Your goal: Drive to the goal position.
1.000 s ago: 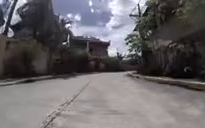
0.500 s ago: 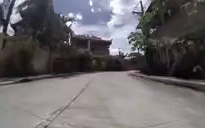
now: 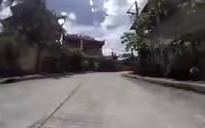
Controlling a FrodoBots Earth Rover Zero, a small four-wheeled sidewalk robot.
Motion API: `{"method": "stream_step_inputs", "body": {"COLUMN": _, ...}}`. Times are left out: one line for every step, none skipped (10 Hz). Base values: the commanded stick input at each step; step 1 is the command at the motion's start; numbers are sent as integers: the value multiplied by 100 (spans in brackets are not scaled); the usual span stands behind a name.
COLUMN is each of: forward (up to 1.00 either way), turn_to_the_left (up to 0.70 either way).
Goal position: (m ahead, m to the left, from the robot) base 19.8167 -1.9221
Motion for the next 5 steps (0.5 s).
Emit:
{"method": "stream_step_inputs", "body": {"forward": 70, "turn_to_the_left": -10}}
{"method": "stream_step_inputs", "body": {"forward": 70, "turn_to_the_left": -2}}
{"method": "stream_step_inputs", "body": {"forward": 70, "turn_to_the_left": 0}}
{"method": "stream_step_inputs", "body": {"forward": 70, "turn_to_the_left": 0}}
{"method": "stream_step_inputs", "body": {"forward": 70, "turn_to_the_left": 0}}
